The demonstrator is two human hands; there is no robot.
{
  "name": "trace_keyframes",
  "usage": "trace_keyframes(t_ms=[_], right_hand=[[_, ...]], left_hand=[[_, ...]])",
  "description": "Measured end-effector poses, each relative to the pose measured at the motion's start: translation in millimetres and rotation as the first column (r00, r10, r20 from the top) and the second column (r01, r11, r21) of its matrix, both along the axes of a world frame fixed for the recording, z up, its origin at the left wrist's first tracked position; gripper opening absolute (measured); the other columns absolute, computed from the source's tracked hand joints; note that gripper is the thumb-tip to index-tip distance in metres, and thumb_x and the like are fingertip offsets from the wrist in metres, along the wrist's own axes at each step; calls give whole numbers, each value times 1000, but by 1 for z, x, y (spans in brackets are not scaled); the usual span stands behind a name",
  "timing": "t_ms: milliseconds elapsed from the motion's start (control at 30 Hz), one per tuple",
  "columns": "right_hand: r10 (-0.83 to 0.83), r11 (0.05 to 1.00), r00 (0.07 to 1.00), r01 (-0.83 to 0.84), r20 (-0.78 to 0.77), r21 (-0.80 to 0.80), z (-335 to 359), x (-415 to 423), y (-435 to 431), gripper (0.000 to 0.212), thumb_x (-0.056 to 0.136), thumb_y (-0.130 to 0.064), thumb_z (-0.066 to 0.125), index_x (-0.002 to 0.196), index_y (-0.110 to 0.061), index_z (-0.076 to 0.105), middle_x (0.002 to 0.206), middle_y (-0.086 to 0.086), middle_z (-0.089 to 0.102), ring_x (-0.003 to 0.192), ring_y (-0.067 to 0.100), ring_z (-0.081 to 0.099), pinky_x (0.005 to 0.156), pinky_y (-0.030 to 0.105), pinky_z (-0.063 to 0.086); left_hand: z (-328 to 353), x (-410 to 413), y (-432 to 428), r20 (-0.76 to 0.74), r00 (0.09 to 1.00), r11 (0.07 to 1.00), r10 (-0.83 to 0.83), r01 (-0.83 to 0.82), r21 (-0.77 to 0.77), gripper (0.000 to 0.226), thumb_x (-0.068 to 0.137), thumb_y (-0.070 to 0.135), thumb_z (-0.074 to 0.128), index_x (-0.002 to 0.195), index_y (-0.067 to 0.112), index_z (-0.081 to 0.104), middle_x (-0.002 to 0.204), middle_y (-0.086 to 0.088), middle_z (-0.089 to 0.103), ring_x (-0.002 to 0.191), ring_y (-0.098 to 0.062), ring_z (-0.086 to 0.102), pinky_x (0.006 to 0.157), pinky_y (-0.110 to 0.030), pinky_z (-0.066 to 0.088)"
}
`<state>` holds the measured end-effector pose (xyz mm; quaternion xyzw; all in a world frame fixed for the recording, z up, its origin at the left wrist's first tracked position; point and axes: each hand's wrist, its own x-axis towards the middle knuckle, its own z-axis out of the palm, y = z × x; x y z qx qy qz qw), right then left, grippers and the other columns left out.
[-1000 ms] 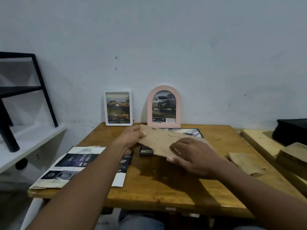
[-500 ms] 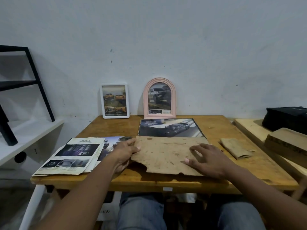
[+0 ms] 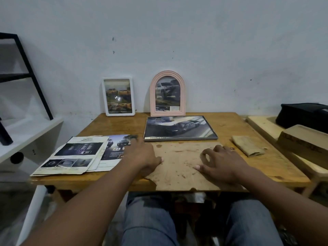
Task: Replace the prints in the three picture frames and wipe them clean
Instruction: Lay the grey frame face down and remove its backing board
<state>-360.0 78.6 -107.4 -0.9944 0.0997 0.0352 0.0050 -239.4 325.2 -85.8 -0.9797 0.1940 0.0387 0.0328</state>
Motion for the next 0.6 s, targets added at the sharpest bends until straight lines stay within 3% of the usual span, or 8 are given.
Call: trace_keyframes(t_ms=[100, 200, 333, 467, 600], right_hand=[[13, 997, 1000, -12, -6, 78, -5, 5, 0, 82, 85, -84, 28, 150, -35, 30, 159, 5, 31, 145, 27, 30, 114, 46, 31], [26, 996, 1000, -26, 7, 79, -6, 10, -1, 79, 87, -82, 26, 150, -35, 29, 159, 4, 30, 145, 26, 30, 114, 45, 31], [-7, 999, 1000, 7, -14, 45, 2, 25, -2, 72, 88, -79, 35, 145, -35, 38, 153, 4, 39, 138, 27, 39, 107, 46, 40], [27, 997, 998, -31, 65, 66, 21, 51, 6, 46, 94, -58, 53, 131, -29, 54, 134, 1, 56, 115, 19, 54, 92, 36, 50], [100, 982, 987, -118, 129, 146, 40, 89, 32, 34, 97, -42, 59, 125, -24, 60, 127, 0, 63, 108, 18, 59, 93, 36, 55]], left_hand=[[-4, 3, -10, -37, 991, 992, -127, 126, -5, 74, 93, 70, 45, 152, 25, 42, 158, -12, 34, 142, -37, 35, 112, -52, 37], [-8, 10, -14, -40, 991, 991, -125, 123, -61, 74, 94, 68, 45, 155, 26, 37, 158, -11, 34, 143, -35, 35, 113, -51, 38], [-5, 18, -12, -28, 992, 985, -120, 115, -130, 65, 91, 65, 54, 140, 22, 57, 141, -8, 54, 126, -29, 52, 100, -47, 49], [1, 30, 0, -35, 998, 943, -52, 37, -332, 53, 92, 57, 59, 132, 22, 64, 129, 0, 64, 112, -22, 61, 92, -43, 55], [5, 50, 25, -22, 998, 891, 59, -63, -449, 33, 94, 45, 64, 116, 21, 70, 110, 3, 70, 95, -16, 64, 85, -40, 59]])
